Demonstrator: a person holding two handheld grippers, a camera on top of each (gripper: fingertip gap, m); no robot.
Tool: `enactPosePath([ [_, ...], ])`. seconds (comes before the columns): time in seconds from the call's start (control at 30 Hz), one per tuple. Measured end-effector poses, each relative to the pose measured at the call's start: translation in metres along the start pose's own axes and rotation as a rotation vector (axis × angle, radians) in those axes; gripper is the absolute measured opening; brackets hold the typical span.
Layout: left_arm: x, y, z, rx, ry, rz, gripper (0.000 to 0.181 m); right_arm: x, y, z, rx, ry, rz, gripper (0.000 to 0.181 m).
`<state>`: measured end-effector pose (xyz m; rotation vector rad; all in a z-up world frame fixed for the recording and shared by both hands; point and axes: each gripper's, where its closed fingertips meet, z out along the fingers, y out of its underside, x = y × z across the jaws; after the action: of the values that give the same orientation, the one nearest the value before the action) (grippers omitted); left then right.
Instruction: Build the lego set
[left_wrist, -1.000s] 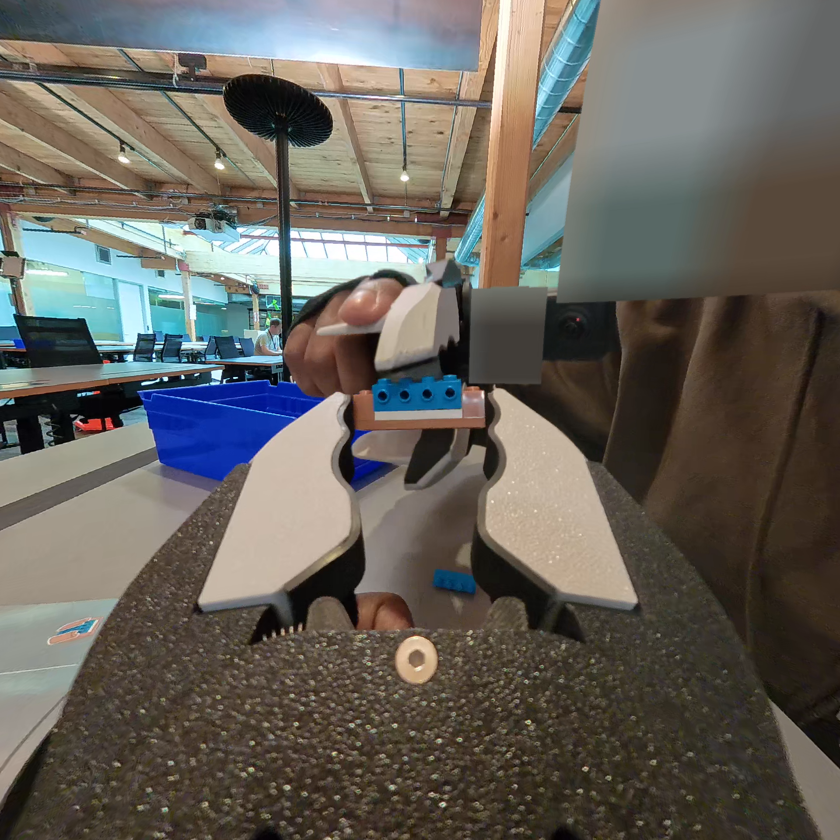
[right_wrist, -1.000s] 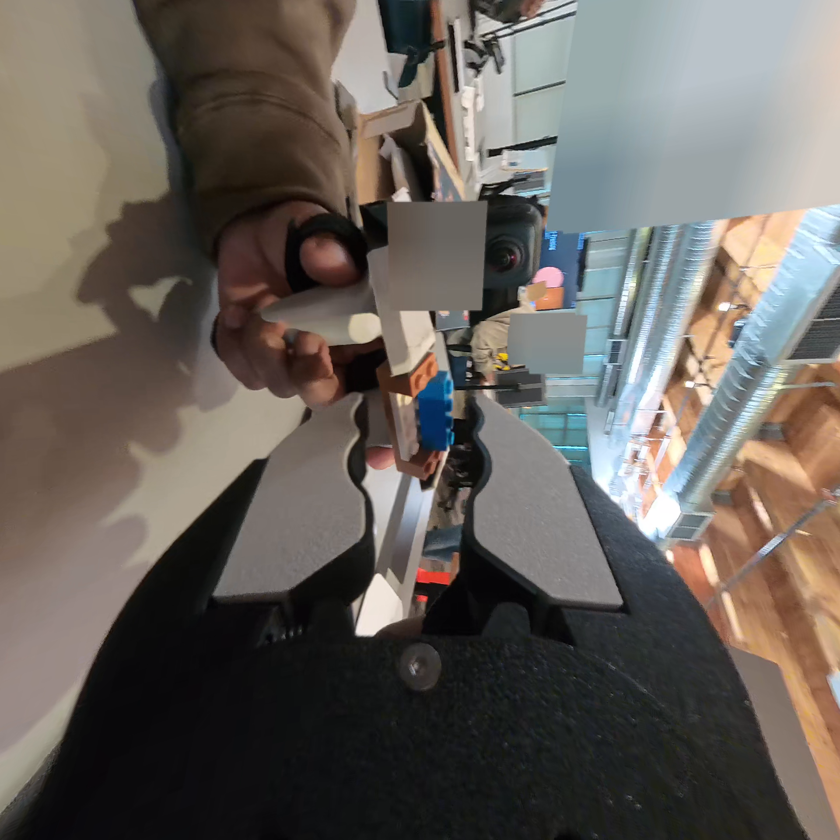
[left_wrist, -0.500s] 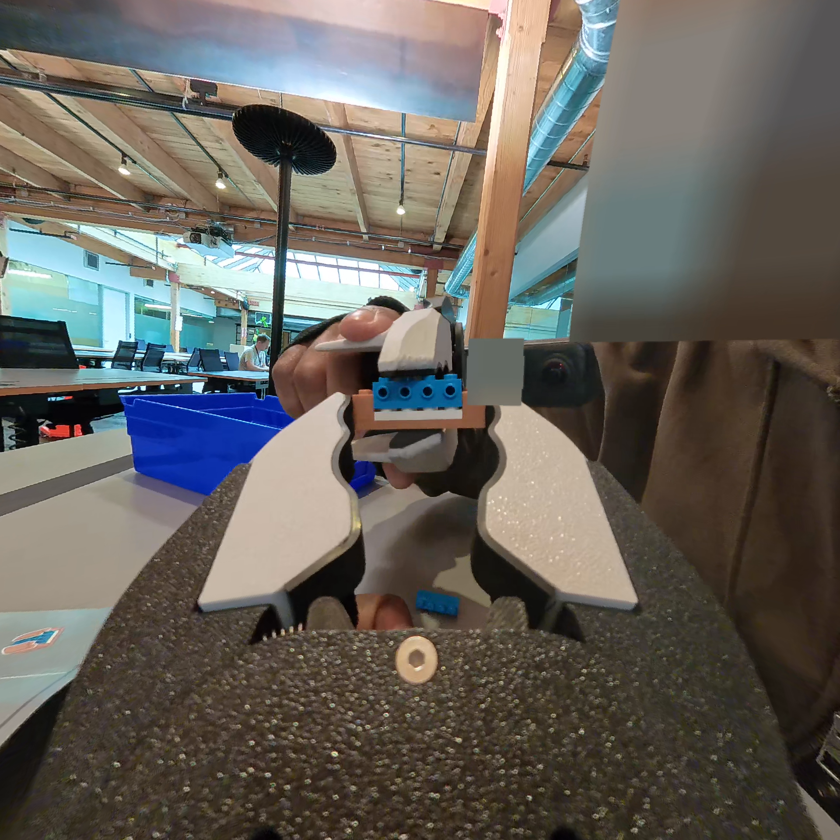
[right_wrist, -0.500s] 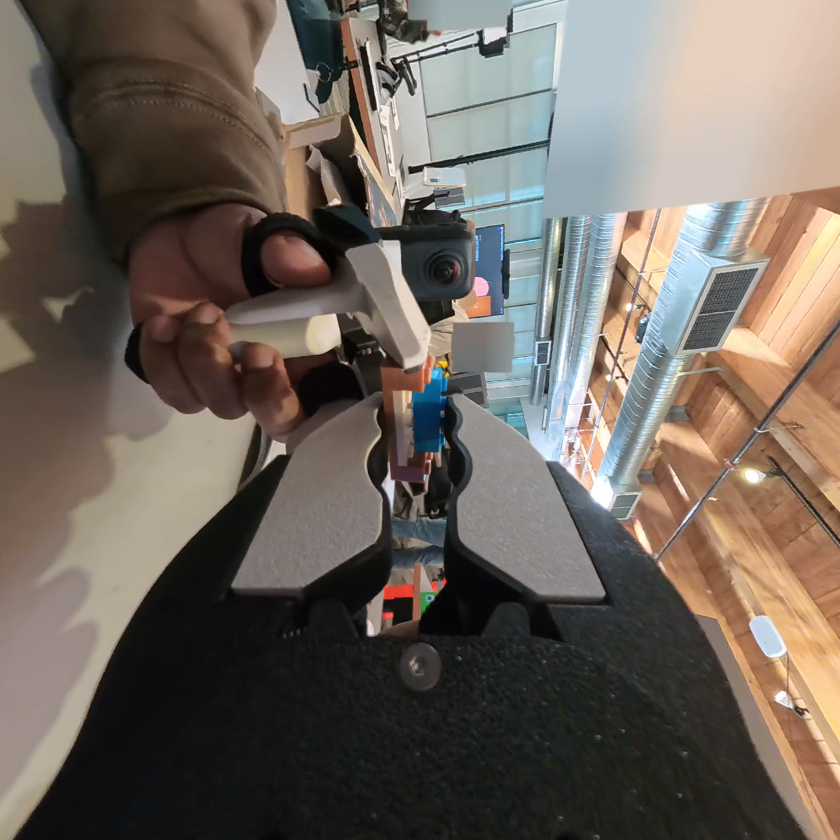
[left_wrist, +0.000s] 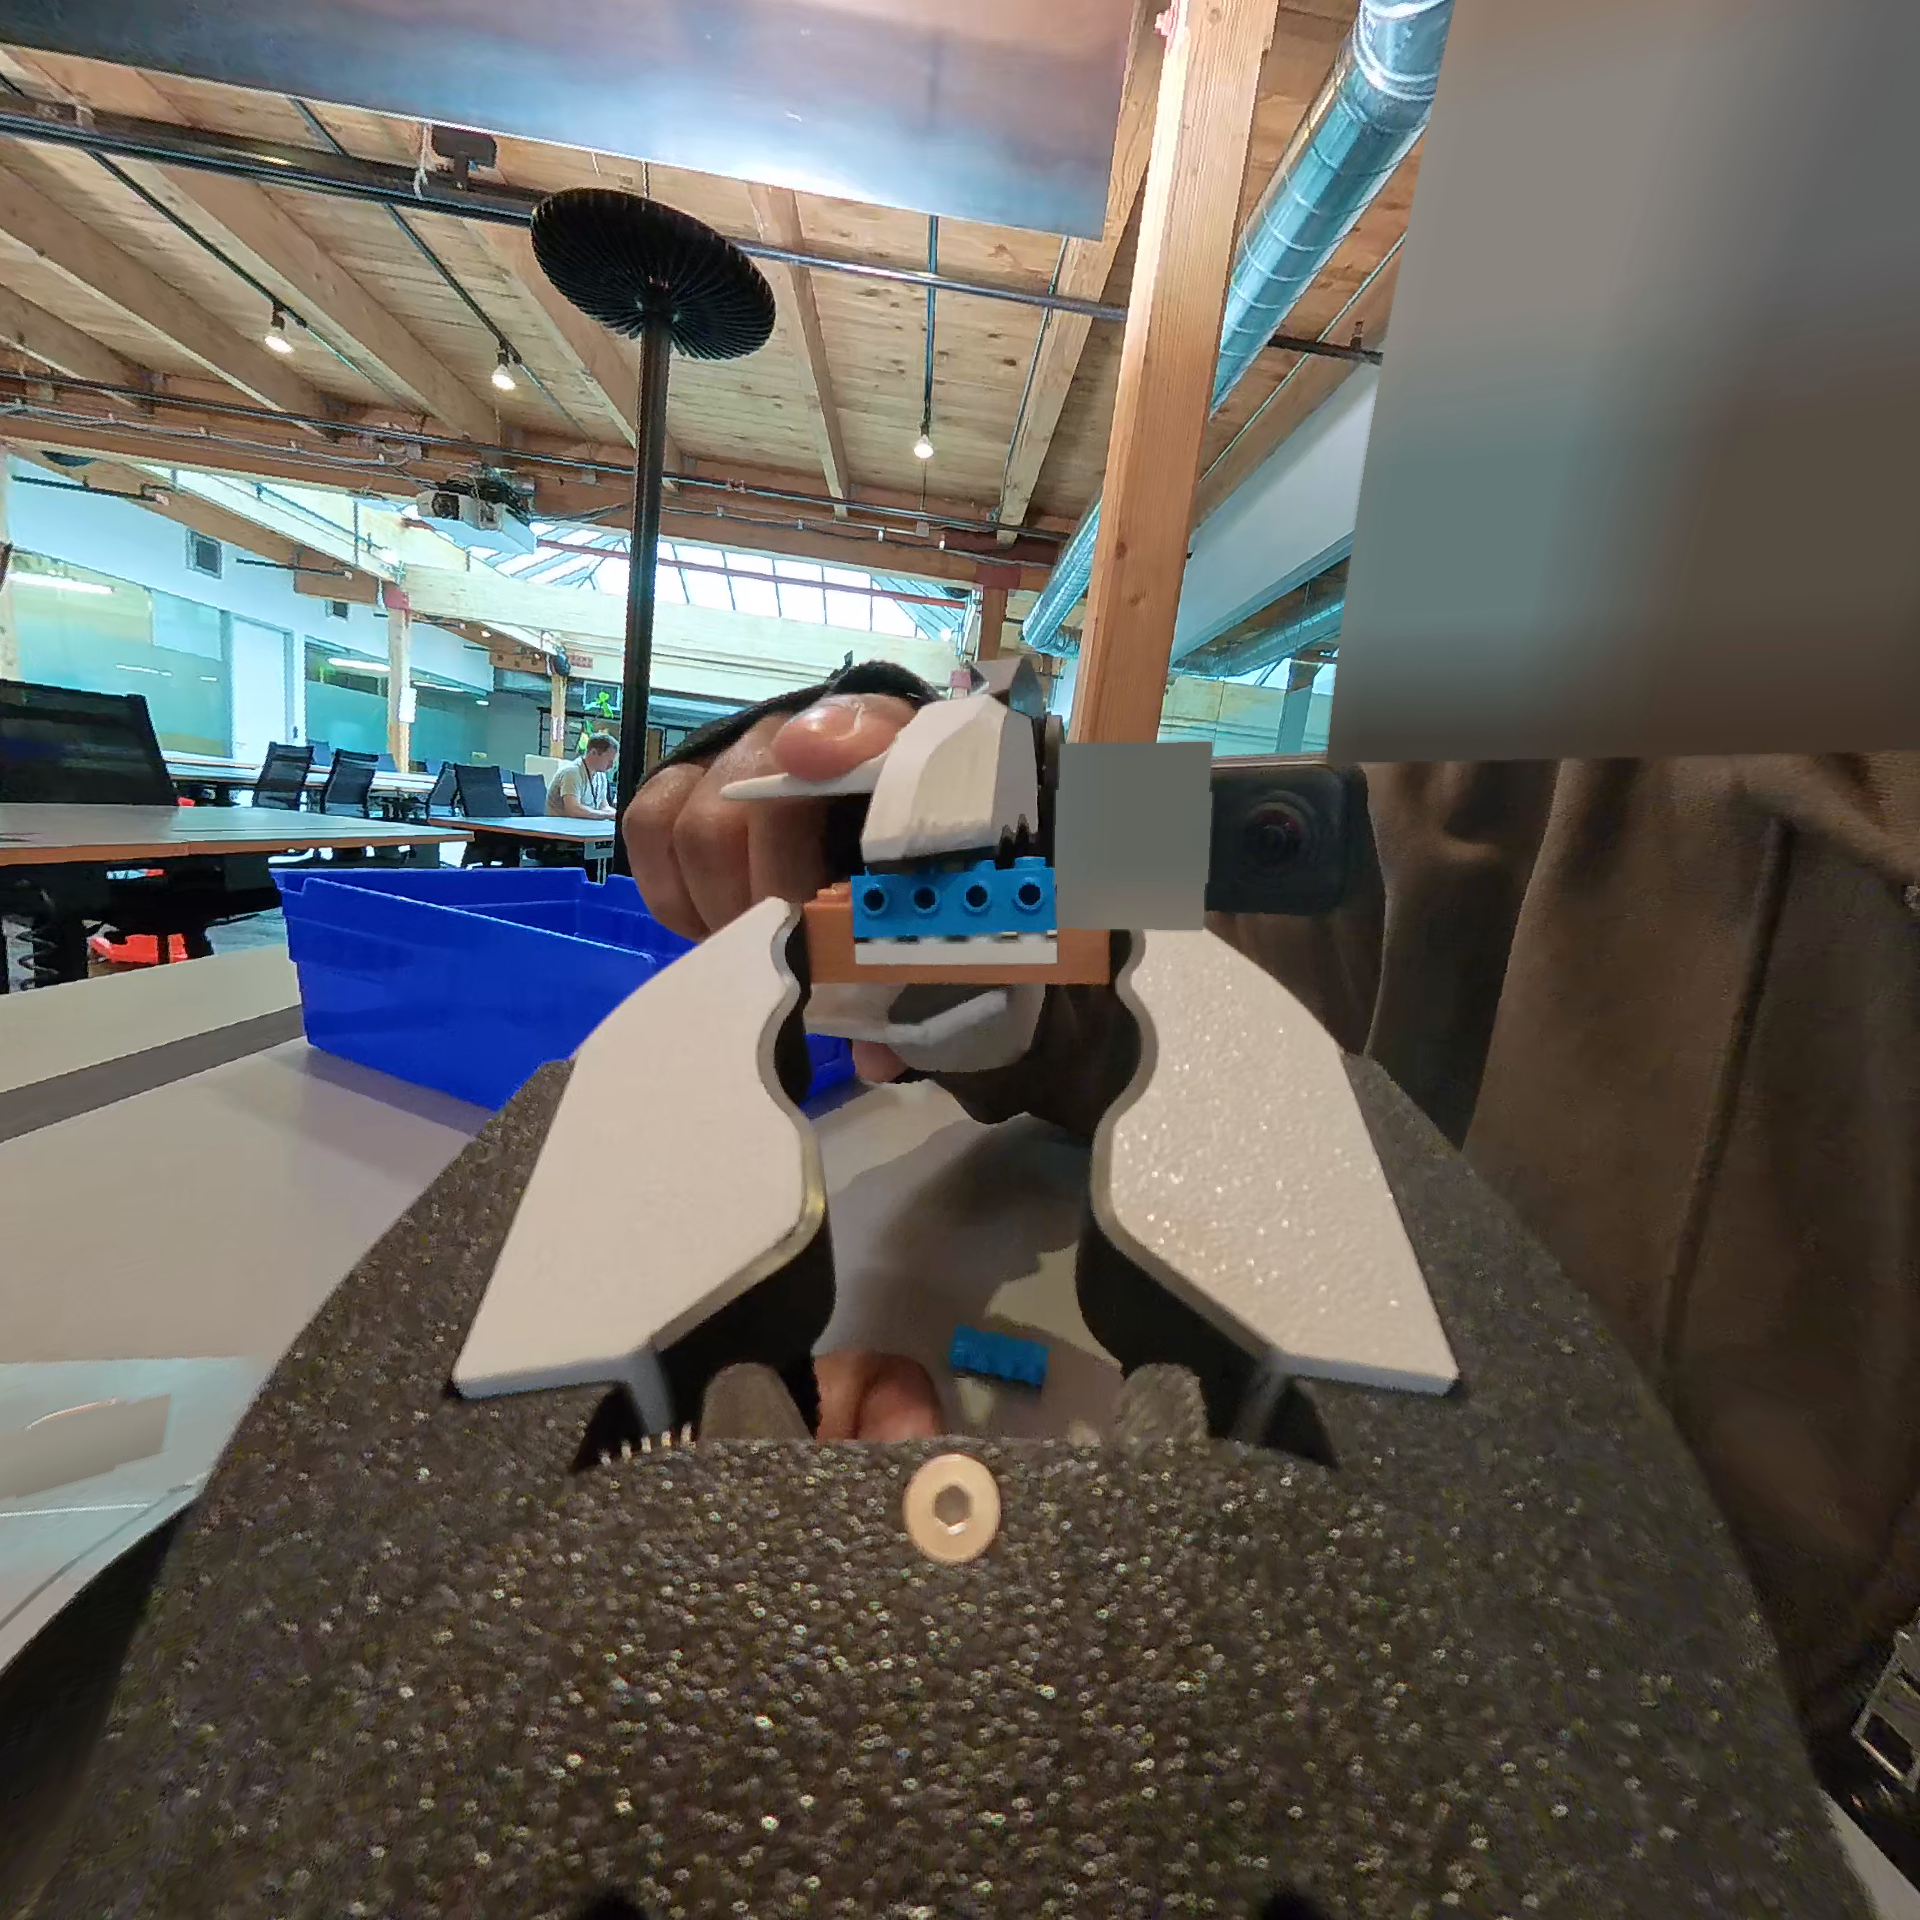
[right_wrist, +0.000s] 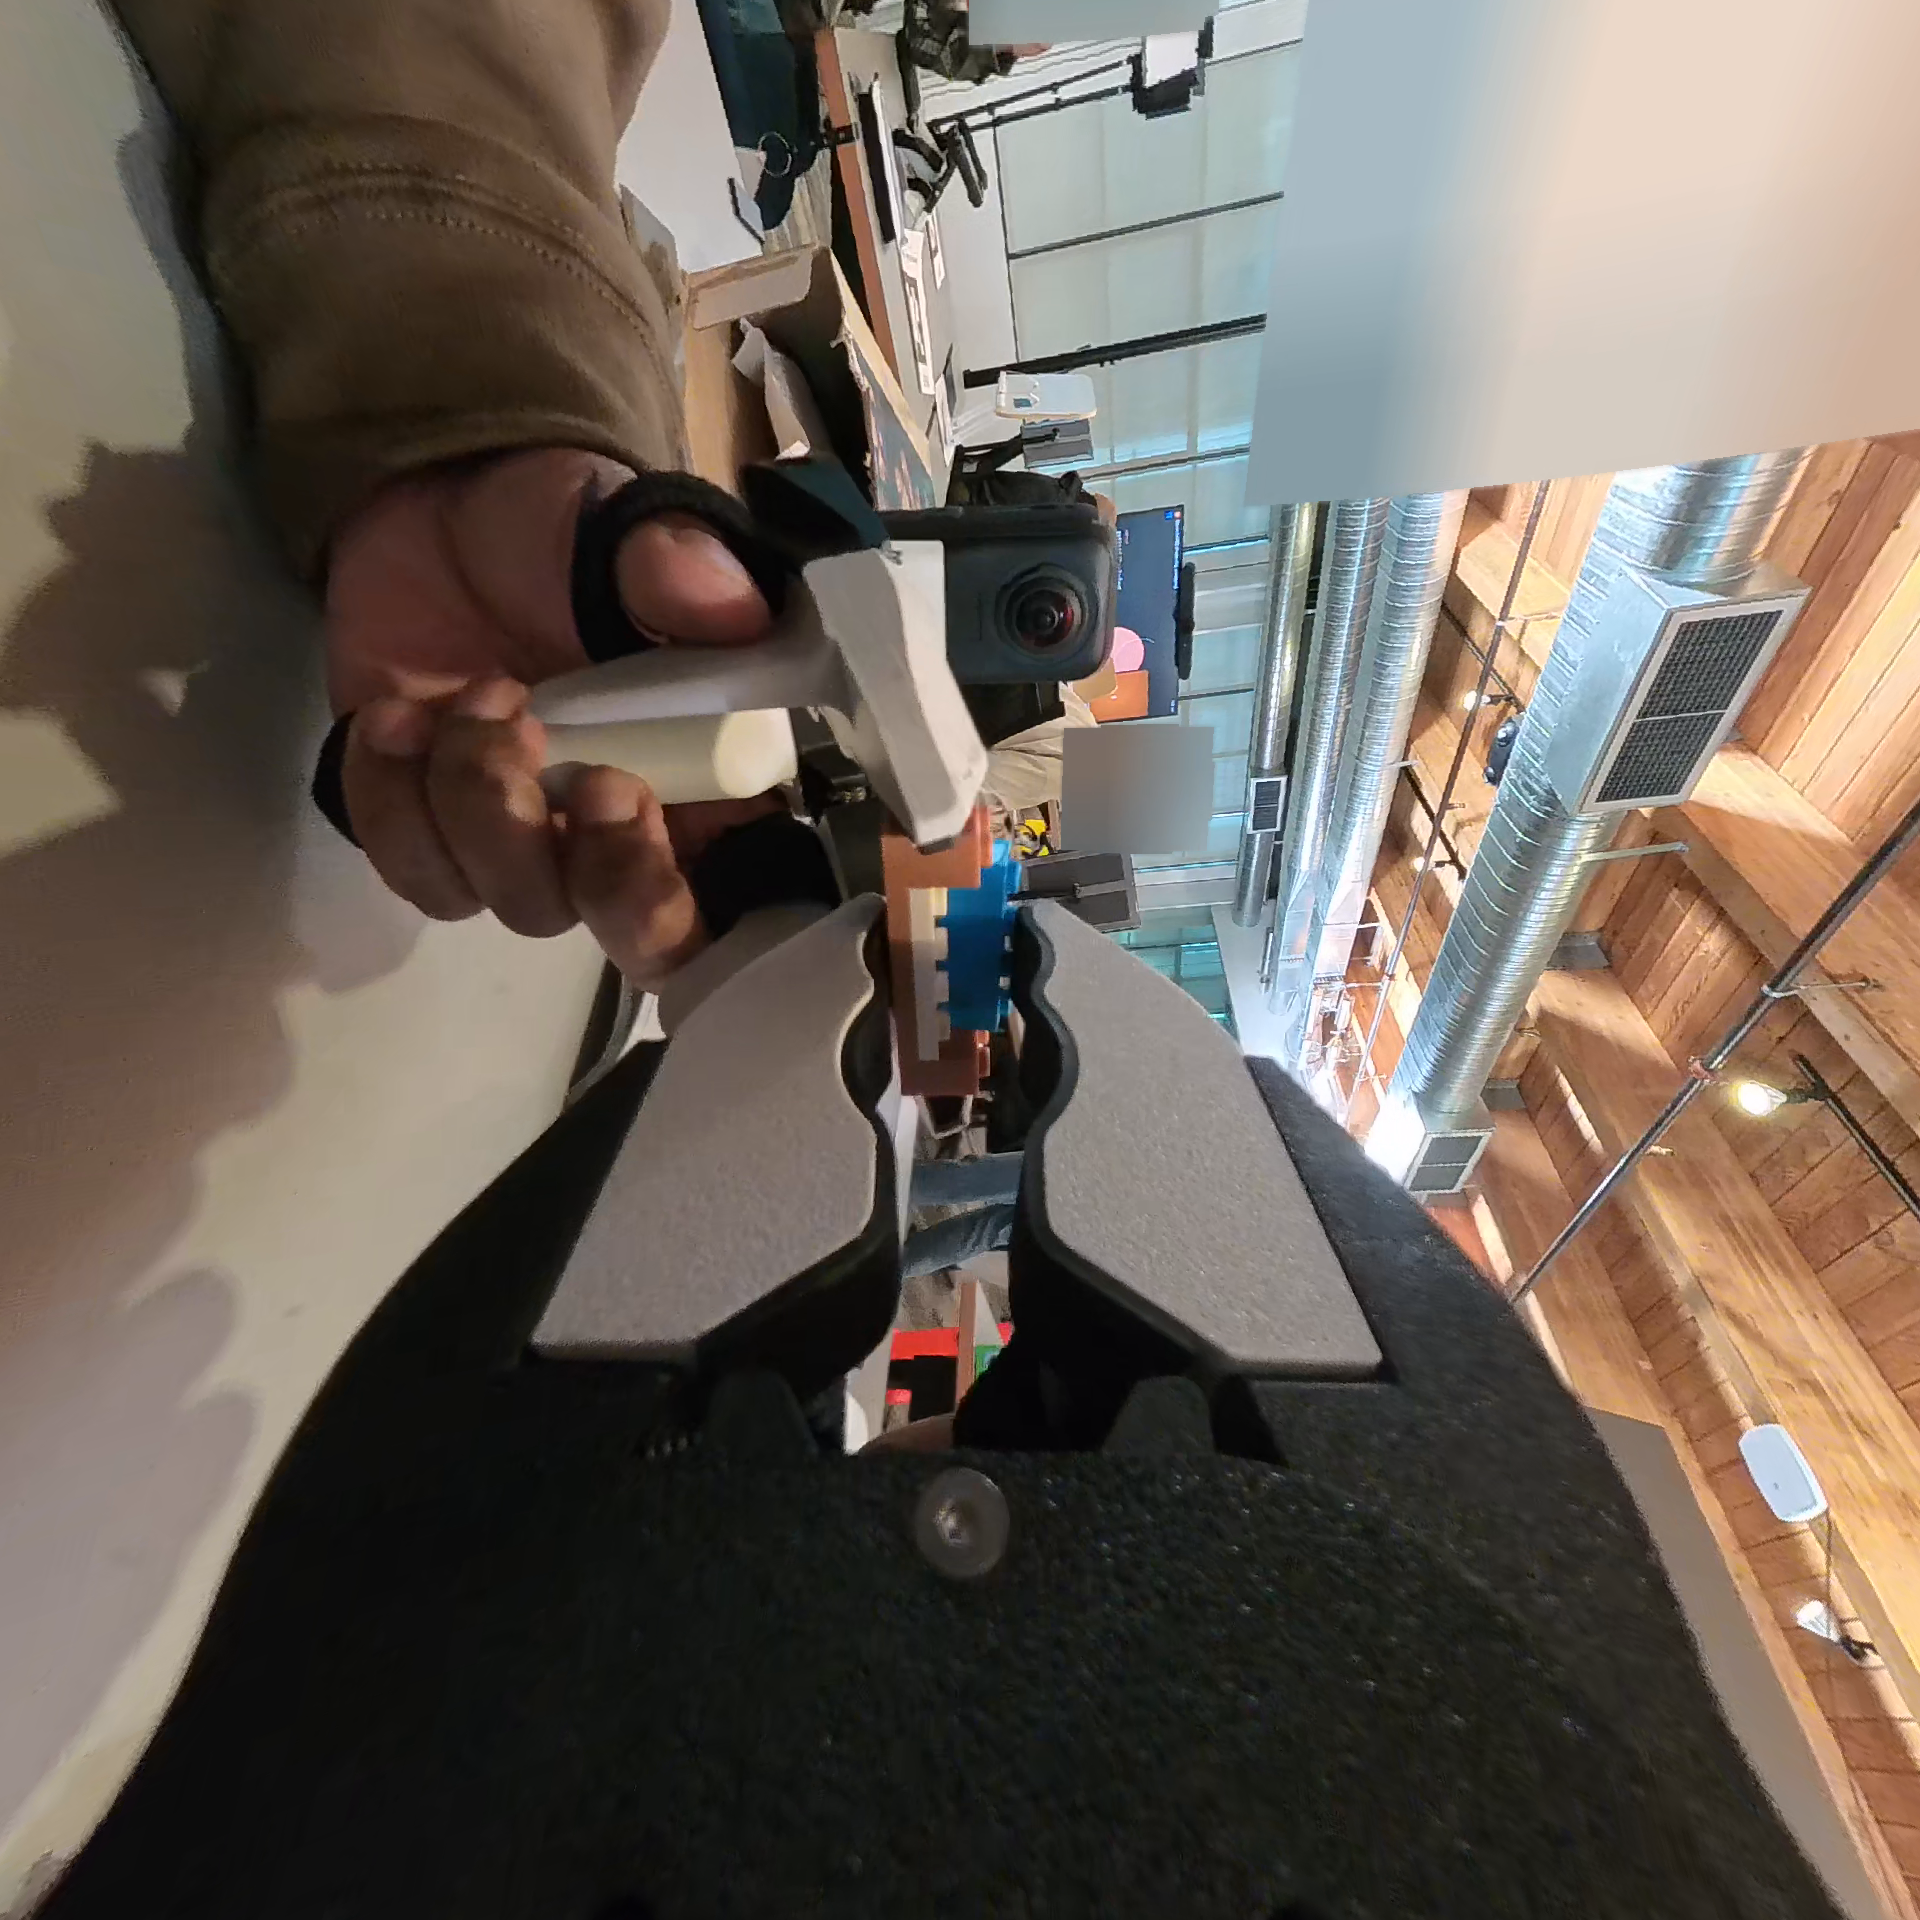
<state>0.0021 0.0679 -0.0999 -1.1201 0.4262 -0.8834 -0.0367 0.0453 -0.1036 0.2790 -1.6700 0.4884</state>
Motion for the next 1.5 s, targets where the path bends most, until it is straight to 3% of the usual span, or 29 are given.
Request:
enactPosePath([
  [0.67,-0.004,0.007,0.003,-0.07,-0.033,0.016,0.055,-0.001,0.003,0.002,-0.048,0.137,-0.088,0.023],
  [1.5,-0.006,0.017,0.009,-0.165,-0.074,-0.043,0.055,-0.007,0.007,-0.006,-0.041,0.098,-0.023,0.019],
])
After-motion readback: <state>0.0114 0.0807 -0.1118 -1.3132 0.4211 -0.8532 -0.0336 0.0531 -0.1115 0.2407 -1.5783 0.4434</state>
